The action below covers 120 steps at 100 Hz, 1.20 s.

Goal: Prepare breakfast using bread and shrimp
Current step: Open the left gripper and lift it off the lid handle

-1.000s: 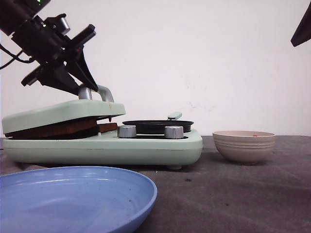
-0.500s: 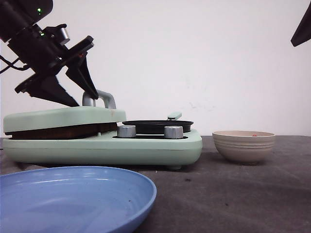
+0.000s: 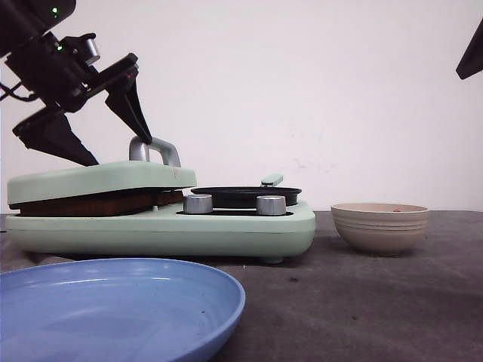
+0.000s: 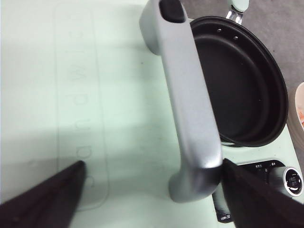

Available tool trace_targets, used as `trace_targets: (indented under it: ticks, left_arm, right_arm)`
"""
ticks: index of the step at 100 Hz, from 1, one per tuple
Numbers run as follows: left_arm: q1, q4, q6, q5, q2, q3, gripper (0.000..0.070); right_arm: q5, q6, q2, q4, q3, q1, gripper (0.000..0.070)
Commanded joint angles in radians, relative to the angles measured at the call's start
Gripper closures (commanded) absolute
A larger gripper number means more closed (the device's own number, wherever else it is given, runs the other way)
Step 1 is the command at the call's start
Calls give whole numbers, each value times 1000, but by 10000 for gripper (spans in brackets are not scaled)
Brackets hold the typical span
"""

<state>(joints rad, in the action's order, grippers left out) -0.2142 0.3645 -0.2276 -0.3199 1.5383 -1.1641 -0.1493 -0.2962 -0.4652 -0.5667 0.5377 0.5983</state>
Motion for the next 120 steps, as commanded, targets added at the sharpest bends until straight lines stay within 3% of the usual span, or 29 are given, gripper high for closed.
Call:
trace_targets:
  ticks: [1,39,72,79,84,120]
  left_arm:
    - [1,-3,-1,-4,-24,-62,172]
    - [1,77,12,-18,-156,-252,185]
    - [1,140,101,6,-369,-252,192]
    - [1,181,144,29,-407,-248,236]
    - [1,193,164,32,-436,-237,276]
    - [1,82,138,48,-771,122,269]
  right_arm:
    - [3,-11,-3,4,3,7,221]
    - [3,-11,-3,4,3,7,221]
    - [3,-11,-3,4,4,7,221]
    - [3,-11,-3,4,4,7,221]
    - [3,-11,-3,5,4,7,221]
    - [21,-56,-7,35,37,6,220]
